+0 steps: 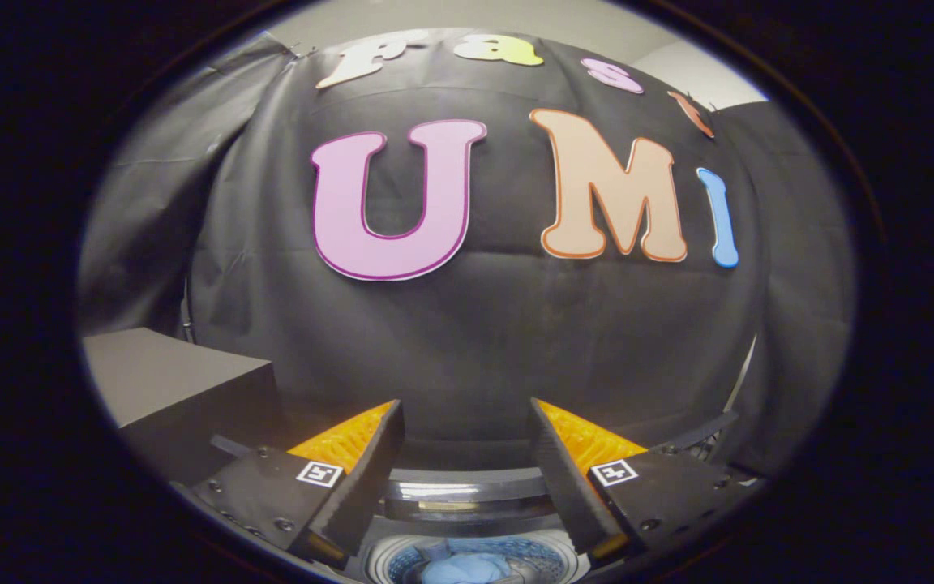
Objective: Put the clothes into the washing machine and then close the washing machine lid.
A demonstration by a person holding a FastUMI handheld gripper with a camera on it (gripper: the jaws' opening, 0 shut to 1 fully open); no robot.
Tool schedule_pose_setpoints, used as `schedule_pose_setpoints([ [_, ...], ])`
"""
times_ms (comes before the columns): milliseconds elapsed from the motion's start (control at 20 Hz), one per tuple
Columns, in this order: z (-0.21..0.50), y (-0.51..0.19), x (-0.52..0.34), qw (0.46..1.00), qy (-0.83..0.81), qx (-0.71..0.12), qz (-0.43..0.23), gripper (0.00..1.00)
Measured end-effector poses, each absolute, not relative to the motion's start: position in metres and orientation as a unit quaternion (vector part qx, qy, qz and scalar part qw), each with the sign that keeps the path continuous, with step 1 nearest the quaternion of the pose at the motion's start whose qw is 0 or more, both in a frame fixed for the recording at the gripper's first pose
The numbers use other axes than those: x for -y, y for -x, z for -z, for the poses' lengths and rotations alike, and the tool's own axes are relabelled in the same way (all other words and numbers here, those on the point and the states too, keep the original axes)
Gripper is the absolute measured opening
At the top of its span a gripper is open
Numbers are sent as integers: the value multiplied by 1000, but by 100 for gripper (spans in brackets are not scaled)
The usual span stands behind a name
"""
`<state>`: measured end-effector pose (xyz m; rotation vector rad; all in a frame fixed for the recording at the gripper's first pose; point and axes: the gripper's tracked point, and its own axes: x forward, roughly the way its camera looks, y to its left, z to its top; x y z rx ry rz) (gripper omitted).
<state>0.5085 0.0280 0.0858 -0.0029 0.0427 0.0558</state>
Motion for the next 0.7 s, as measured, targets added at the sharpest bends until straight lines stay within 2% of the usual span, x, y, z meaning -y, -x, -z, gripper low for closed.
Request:
schedule_pose_setpoints([
  [700,-89,-510,-31,999,-1,-1,-41,96],
])
